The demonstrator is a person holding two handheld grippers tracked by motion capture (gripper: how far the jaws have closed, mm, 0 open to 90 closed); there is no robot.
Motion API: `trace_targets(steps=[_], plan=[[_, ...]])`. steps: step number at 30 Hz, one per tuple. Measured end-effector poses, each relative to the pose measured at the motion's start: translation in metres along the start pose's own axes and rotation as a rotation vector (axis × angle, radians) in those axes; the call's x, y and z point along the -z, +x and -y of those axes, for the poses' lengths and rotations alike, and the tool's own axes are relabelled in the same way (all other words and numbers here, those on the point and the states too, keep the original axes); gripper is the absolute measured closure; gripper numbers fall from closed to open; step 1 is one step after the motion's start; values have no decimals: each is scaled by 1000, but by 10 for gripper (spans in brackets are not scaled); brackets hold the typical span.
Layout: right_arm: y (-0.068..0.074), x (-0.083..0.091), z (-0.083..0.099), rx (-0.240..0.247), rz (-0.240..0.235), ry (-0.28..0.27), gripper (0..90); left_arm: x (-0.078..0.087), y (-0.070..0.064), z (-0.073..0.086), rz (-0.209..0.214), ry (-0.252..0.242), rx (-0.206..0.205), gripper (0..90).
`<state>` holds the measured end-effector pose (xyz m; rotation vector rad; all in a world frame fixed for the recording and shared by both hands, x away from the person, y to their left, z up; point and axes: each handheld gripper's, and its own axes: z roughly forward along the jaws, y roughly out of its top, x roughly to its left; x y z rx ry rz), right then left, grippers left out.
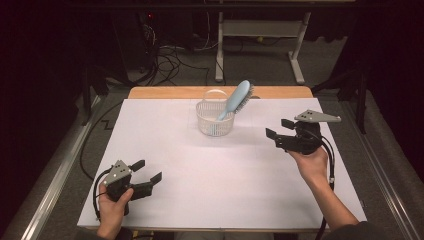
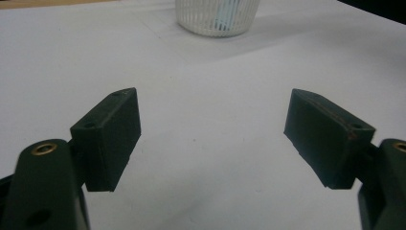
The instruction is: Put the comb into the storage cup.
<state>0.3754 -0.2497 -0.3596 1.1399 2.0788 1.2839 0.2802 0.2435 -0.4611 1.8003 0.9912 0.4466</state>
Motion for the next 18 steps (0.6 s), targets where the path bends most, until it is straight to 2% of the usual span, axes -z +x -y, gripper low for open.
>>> trace_targets(steps=[6,18], plan=[[-3,5,4,-15,6,-11,313,2,0,0,-2,-4,3,210],[-4,18,12,-11,2,-30,308,1,0,0,-2,-3,3,210]])
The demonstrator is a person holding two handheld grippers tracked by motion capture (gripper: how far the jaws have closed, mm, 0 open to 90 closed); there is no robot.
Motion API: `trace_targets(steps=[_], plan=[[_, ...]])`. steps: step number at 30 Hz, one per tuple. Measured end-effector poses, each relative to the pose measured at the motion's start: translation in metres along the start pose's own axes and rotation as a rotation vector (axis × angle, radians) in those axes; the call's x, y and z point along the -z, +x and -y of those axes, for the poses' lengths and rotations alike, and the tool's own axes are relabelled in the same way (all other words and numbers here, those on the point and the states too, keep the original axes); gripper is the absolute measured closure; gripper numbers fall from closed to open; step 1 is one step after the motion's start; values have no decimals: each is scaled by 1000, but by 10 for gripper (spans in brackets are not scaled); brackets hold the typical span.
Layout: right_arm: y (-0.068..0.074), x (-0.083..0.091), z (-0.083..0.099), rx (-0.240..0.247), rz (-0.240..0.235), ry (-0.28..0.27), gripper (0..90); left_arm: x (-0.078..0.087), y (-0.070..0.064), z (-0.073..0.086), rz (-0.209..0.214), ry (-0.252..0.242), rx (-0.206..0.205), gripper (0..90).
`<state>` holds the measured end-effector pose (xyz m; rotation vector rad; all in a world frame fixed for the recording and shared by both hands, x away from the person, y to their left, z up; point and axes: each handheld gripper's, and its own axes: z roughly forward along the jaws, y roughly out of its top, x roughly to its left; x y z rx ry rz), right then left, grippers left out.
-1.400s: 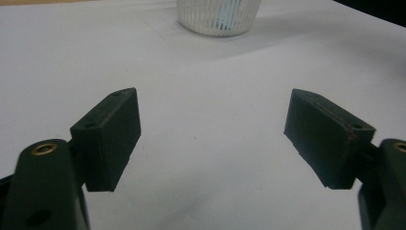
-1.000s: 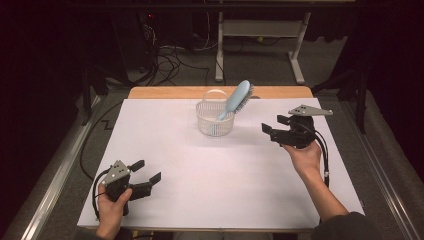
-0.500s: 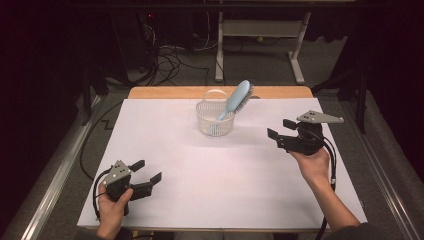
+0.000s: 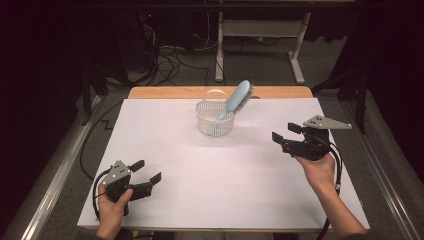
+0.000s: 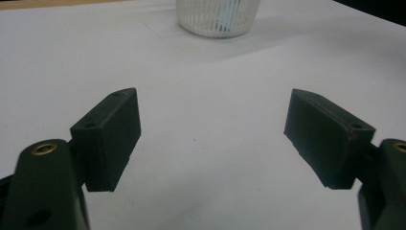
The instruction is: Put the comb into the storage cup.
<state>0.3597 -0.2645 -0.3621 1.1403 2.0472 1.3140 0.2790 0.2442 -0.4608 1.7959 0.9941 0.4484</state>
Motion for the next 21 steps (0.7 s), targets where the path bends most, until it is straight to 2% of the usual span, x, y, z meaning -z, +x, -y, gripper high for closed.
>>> trace_targets(steps=[21], plan=[[-1,13,9,-18,-2,-25,304,2,-1,1,-2,0,-2,210]])
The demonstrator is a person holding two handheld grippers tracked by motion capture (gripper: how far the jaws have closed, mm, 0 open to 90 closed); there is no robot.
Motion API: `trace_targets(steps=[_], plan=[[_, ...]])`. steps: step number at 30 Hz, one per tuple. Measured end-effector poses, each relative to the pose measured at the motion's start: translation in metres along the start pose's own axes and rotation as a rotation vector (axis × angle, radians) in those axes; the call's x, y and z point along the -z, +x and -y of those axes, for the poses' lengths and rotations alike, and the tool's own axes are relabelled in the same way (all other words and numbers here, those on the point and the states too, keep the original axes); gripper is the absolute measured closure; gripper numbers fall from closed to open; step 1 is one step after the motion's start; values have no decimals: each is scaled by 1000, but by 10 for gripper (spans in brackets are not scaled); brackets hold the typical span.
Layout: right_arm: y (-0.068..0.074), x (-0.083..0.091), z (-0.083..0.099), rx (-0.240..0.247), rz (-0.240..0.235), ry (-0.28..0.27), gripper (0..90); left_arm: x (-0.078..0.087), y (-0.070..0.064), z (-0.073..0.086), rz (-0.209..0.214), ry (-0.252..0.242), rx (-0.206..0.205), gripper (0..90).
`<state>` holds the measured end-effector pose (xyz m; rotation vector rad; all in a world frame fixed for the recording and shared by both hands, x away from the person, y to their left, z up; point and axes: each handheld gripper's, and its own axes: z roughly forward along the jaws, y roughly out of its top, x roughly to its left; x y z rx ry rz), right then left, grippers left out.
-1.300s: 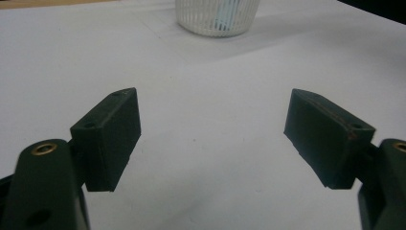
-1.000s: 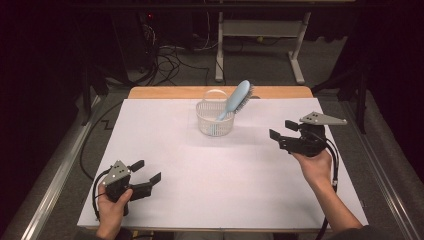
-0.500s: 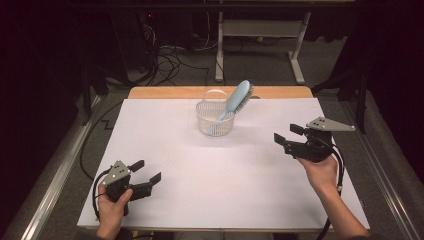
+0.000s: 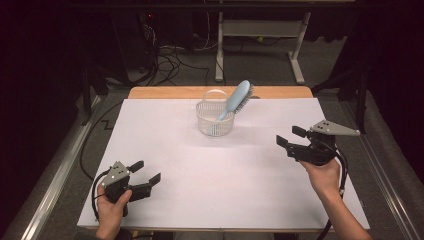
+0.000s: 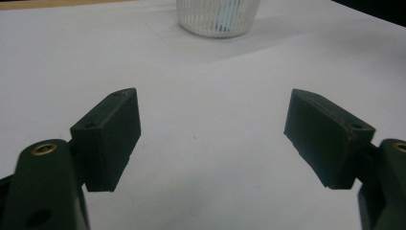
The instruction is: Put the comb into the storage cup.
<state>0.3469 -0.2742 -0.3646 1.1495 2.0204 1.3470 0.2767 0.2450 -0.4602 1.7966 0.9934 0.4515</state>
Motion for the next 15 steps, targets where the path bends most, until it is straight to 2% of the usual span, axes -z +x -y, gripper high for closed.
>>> trace_targets(steps=[15], plan=[[-2,15,7,-7,-2,-23,304,-1,1,0,0,3,3,210]])
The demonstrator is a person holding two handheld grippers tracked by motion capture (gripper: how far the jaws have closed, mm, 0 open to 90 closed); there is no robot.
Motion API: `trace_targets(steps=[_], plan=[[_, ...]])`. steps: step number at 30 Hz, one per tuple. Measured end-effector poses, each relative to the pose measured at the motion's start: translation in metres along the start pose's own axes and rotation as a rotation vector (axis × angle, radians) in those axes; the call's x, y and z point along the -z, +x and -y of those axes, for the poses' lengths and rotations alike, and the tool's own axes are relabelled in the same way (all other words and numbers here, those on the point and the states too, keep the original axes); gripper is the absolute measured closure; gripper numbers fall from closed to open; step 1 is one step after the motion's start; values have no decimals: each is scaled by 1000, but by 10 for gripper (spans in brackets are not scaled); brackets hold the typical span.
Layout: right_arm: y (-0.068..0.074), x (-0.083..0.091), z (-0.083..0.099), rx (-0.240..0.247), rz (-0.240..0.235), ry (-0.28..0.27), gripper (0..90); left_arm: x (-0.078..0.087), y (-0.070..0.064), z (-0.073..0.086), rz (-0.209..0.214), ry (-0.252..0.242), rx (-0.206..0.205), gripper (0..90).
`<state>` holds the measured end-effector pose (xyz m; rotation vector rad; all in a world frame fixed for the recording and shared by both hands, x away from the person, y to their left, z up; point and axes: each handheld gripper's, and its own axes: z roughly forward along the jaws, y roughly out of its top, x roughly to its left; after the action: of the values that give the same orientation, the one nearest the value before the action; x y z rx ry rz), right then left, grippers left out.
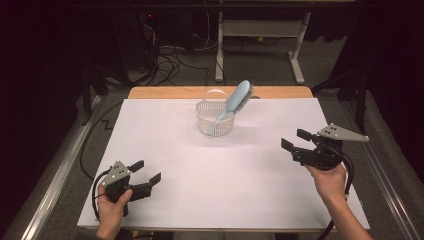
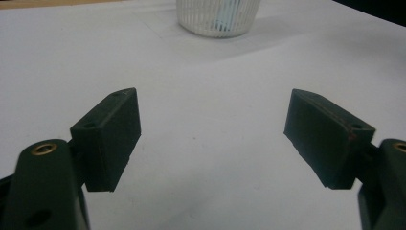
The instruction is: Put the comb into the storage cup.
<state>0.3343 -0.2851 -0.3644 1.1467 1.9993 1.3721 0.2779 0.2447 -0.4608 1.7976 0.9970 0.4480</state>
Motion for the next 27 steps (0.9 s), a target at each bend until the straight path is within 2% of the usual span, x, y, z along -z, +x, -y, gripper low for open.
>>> trace_targets(steps=[27], plan=[[1,16,11,-18,-3,-20,304,0,-1,-1,1,-1,-8,210]])
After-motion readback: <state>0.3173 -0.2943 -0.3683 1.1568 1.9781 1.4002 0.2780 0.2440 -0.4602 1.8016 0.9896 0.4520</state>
